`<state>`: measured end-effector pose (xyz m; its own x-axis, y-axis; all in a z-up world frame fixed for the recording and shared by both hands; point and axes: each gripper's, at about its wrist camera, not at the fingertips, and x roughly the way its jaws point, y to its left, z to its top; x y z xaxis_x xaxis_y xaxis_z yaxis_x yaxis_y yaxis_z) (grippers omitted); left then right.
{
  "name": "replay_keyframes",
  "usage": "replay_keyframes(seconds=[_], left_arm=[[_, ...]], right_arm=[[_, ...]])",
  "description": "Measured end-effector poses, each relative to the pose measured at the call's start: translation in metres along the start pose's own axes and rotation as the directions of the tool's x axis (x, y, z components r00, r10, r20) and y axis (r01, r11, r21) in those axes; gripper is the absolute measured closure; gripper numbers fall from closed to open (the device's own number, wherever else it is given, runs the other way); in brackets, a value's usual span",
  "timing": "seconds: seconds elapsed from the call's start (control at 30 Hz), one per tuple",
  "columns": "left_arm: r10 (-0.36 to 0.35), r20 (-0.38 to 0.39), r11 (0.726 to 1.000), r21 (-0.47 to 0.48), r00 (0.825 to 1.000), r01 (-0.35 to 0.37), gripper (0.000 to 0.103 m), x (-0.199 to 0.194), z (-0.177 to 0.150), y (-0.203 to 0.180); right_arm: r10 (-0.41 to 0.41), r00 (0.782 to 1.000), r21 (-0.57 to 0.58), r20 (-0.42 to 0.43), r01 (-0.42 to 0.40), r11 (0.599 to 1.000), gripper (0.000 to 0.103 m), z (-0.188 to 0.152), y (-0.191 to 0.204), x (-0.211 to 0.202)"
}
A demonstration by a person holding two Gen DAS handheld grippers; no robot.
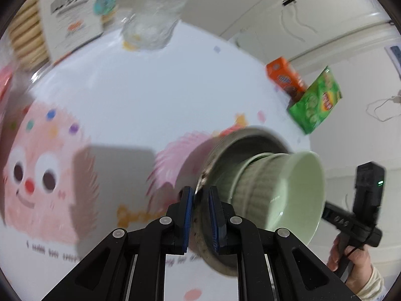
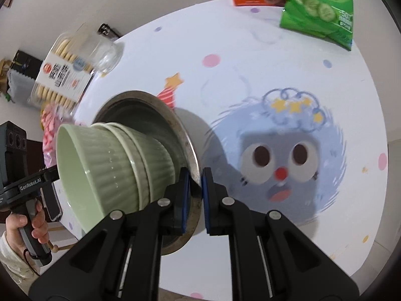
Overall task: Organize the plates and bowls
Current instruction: 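Lower the bowl stack into the steel bowl and open both grippers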
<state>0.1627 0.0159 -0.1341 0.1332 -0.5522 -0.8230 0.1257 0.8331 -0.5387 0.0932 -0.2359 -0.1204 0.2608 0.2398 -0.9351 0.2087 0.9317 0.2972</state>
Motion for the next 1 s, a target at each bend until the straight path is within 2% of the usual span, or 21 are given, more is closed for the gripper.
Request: replay_keyframes(seconds=[0.33,0.43,0.5,0.53,0.63,0.7,0.73,0.8,0.83,0.87,0.93,1.0], left_arm=[[-0.019,-0.02,0.999,-0.027,1.0,0.018,0.094,0.006,0.014,-0.001],[-0.009,0.005,0.999,-0.039,1.0,0.009,0.092,-0.001,0.014,0.002],[0.015,0.013,0.999,-0.046,1.0,-0.015,0.09,-0.006,0.014,0.007],[0.025,0.015,0.998,-0.05,1.0,-0.024,0.085,-0.009,0.013,0.009],[0.078,0.047,0.996,-0.051,0.996,-0.076,0.076,-0.027,0.002,0.017],[0.127,0.063,0.991,-0.042,0.99,-0.124,0.056,-0.035,-0.007,0.016],[0.161,0.078,0.987,-0.034,0.984,-0.159,0.043,-0.041,-0.013,0.014],[0.198,0.103,0.98,-0.014,0.975,-0.198,0.04,-0.05,-0.027,0.009],[0.21,0.11,0.978,-0.008,0.972,-0.21,0.036,-0.053,-0.033,0.005],[0.227,0.115,0.973,0.0,0.967,-0.229,0.027,-0.056,-0.04,0.001],[0.254,0.129,0.966,0.018,0.959,-0.258,0.021,-0.06,-0.051,-0.007],[0.275,0.147,0.958,0.039,0.95,-0.284,0.021,-0.063,-0.062,-0.017]], right_arm=[[0.031,0.999,0.057,-0.032,-0.029,0.998,0.091,0.01,-0.022,0.006],[0.025,0.999,0.064,-0.036,-0.022,0.998,0.089,0.011,-0.022,0.005],[0.013,1.0,0.063,-0.007,-0.013,0.998,0.082,0.011,-0.021,-0.003],[0.011,1.0,0.066,-0.001,-0.011,0.998,0.076,0.011,-0.021,-0.007],[-0.006,0.999,0.057,0.033,0.004,0.998,0.074,0.006,-0.021,-0.024],[-0.02,0.998,0.05,0.065,0.017,0.999,0.073,-0.001,-0.019,-0.04],[-0.031,0.997,0.044,0.077,0.027,0.999,0.072,-0.004,-0.017,-0.046],[-0.06,0.993,0.026,0.106,0.058,0.998,0.063,-0.015,-0.01,-0.059],[-0.076,0.991,0.021,0.115,0.074,0.997,0.053,-0.019,-0.007,-0.064],[-0.097,0.987,0.016,0.131,0.096,0.995,0.044,-0.025,-0.001,-0.07],[-0.118,0.982,0.009,0.149,0.118,0.993,0.039,-0.035,0.007,-0.077],[-0.145,0.976,0.003,0.16,0.147,0.989,0.033,-0.045,0.017,-0.081]])
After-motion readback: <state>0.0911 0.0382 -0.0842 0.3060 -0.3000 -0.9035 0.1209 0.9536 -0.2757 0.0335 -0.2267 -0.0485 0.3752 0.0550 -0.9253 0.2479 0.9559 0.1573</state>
